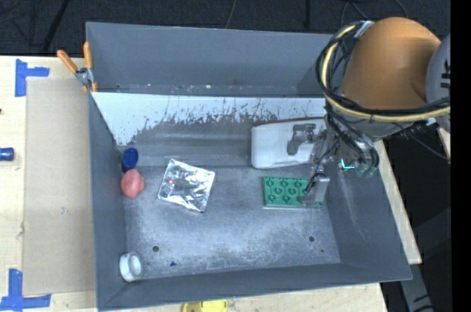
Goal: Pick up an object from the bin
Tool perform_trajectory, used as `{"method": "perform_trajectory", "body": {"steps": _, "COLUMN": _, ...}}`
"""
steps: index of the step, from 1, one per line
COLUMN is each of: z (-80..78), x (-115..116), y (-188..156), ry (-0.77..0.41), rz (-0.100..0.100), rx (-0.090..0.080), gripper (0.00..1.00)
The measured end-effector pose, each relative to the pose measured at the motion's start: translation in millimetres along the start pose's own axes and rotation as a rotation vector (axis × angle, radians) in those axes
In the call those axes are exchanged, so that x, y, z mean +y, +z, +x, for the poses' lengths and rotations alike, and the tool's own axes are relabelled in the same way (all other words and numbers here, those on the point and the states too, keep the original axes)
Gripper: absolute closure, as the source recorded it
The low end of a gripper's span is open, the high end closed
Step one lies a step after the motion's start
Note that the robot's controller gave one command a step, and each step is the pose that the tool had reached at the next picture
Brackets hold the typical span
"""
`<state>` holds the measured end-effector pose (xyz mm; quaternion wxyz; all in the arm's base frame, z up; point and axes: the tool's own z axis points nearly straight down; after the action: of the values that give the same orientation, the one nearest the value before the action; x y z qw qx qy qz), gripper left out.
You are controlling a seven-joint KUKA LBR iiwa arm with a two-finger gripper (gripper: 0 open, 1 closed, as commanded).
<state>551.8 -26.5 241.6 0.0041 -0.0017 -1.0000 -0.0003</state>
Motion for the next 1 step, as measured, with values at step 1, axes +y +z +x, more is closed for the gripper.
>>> {"method": "perform_trajectory", "body": {"steps": 1, "z": -32.4, "x": -56.4, "y": 175.5, "ry": -0.002, "rz": -0.001, "rx": 0.012, "gripper": 0.0}}
